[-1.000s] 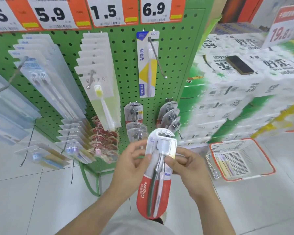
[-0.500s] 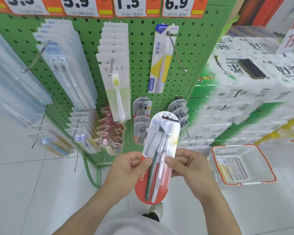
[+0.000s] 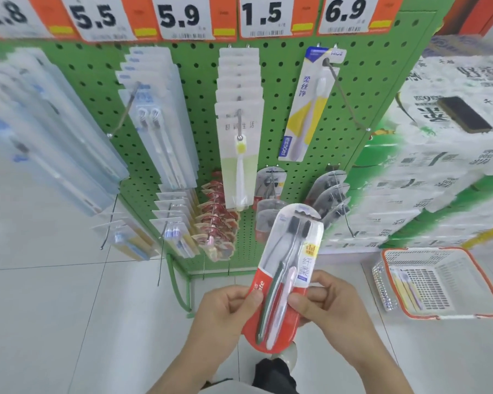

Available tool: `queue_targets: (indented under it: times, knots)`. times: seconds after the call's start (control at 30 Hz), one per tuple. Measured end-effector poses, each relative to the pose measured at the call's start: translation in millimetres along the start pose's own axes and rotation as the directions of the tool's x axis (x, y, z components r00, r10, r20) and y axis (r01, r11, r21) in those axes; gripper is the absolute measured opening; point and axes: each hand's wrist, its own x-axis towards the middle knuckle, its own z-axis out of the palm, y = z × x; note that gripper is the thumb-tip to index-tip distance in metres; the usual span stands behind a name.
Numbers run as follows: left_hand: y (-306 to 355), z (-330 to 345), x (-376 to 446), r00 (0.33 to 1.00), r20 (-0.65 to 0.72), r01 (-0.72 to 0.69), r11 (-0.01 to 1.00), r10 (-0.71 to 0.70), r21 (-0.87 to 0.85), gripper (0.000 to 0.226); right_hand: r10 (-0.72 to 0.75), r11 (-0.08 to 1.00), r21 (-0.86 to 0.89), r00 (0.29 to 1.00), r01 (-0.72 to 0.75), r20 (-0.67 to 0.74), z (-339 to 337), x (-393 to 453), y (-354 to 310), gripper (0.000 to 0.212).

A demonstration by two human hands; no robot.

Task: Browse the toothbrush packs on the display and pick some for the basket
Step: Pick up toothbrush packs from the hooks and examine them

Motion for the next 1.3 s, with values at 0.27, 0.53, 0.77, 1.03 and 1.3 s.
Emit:
queue_targets:
  times: [0.27,0.53,0.77,1.03,1.3]
  knots:
    - [4,-11,1,0.994,0.106,0.006,1.0,-0.007,0.005,0.029,0.003,1.0,0.02,1.0,-0.002,-0.005,4,11,19,0.053]
    - [-1,-5,-3,0.991,0.124,0.043,0.998,-0.048,0.043,0.03,0.004,1.0,-0.02,0.999,-0.004,0.033,-8,8,18,0.029]
    - [9,40,5,0.997,0.003,-0.08,0.995,0.08,-0.062,0.031,0.005,0.999,-0.054,1.0,-0.007,-0.029,-43,22,8,0.038]
    - [14,98,3,0.953,-0.1,-0.254,0.936,0.285,0.244,0.027,-0.101,0.985,-0.153,0.988,0.083,-0.116,-87,21,-6,0.068]
    - [-9,119,11,0.846,0.093,-0.408,0.524,0.525,0.748,0.046,-0.03,0.915,0.399,0.977,-0.059,0.211,-112,19,-27,0.051]
